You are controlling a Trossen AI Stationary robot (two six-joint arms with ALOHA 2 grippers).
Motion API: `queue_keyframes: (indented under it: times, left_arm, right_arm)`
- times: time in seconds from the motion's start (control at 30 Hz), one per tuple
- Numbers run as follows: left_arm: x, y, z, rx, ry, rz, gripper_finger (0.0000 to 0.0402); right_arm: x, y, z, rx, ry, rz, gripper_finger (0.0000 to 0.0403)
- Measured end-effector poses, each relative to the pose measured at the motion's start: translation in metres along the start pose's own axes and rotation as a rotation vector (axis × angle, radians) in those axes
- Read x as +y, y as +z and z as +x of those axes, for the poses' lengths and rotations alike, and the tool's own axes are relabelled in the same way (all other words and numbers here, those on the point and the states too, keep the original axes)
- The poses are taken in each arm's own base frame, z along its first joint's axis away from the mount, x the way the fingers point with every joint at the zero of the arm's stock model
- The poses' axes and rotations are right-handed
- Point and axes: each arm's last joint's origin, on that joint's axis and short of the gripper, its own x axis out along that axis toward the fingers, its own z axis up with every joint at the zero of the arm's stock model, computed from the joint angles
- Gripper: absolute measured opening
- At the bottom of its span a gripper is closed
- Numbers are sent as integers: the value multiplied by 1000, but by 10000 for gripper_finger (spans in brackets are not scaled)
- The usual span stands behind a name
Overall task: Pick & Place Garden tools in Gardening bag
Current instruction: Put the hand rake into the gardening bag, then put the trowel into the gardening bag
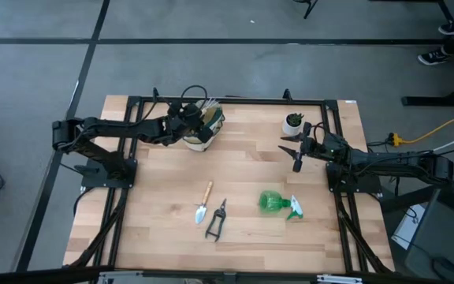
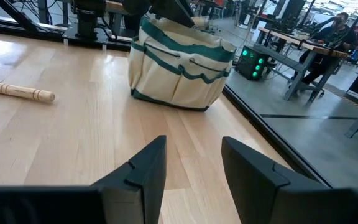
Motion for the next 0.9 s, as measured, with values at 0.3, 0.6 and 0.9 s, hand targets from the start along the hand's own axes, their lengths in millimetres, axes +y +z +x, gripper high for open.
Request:
queue_keyframes:
  times: [0.3, 0.6, 0.9]
  left_arm:
    - [1, 0, 0, -12, 50, -2, 109]
    - [-2, 4, -2, -47, 16, -25, 120]
    - [-12, 9, -7, -89, -103, -16, 120]
  right_arm:
    - [0, 0, 0, 0, 0, 0, 158]
    - [0, 0, 0, 0, 0, 0, 158]
    - [0, 0, 0, 0, 0, 0, 158]
